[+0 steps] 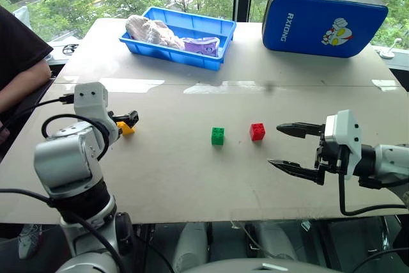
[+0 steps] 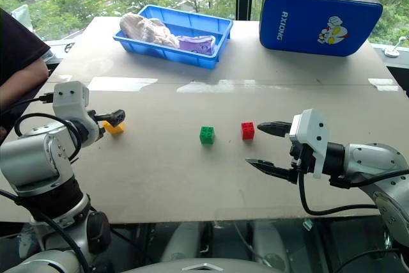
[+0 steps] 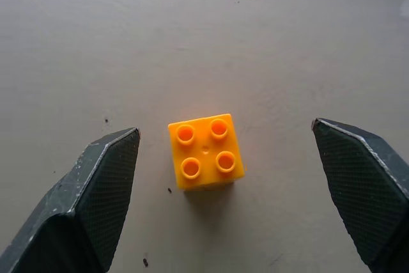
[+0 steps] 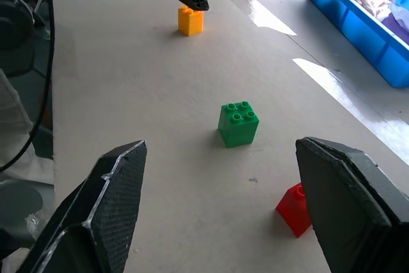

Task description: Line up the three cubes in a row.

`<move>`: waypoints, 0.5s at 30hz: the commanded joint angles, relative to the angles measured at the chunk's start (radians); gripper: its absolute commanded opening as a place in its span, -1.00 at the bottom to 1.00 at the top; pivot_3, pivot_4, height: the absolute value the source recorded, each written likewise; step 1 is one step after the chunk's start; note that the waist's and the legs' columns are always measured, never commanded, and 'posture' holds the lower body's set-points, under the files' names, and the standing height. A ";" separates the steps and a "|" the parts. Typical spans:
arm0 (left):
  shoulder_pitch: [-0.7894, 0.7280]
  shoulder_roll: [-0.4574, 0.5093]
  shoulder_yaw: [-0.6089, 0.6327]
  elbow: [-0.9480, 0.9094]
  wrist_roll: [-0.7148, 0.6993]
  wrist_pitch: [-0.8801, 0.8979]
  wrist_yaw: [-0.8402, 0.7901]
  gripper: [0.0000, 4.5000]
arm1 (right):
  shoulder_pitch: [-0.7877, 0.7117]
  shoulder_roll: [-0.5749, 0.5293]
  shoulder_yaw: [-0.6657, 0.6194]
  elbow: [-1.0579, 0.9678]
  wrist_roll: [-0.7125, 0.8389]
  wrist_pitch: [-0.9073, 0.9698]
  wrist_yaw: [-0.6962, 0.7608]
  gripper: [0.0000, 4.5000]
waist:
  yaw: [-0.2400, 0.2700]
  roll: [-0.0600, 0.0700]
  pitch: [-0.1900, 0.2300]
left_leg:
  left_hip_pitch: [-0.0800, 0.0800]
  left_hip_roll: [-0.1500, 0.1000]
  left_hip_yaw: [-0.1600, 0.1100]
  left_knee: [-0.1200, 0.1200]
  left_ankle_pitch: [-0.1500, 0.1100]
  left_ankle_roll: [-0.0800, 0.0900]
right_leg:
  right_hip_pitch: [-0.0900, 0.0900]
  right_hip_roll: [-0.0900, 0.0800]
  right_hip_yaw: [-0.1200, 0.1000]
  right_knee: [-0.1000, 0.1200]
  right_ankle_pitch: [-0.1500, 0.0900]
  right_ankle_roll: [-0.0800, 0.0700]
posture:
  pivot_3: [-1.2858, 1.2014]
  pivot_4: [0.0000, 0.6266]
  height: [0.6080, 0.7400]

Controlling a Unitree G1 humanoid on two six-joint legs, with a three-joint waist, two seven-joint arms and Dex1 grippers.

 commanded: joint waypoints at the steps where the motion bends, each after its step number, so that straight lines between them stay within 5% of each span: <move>1: 0.013 -0.043 0.023 -0.020 0.011 -0.086 0.068 0.96 | -0.018 -0.004 -0.046 0.004 0.023 -0.039 0.021 0.69 | 0.001 0.000 0.000 | 0.000 0.000 0.000 0.000 0.000 0.000 | 0.001 0.000 0.000 0.000 0.000 0.000 | 0.03 -0.52 1.00; 15: 0.056 -0.164 0.028 0.084 -0.039 -0.319 0.185 0.86 | -0.024 -0.029 -0.073 0.041 0.013 -0.098 0.065 0.69 | 0.001 -0.001 0.000 | 0.000 0.000 -0.001 0.000 0.000 0.000 | 0.002 -0.002 -0.001 -0.001 0.000 0.000 | 0.03 -0.52 1.00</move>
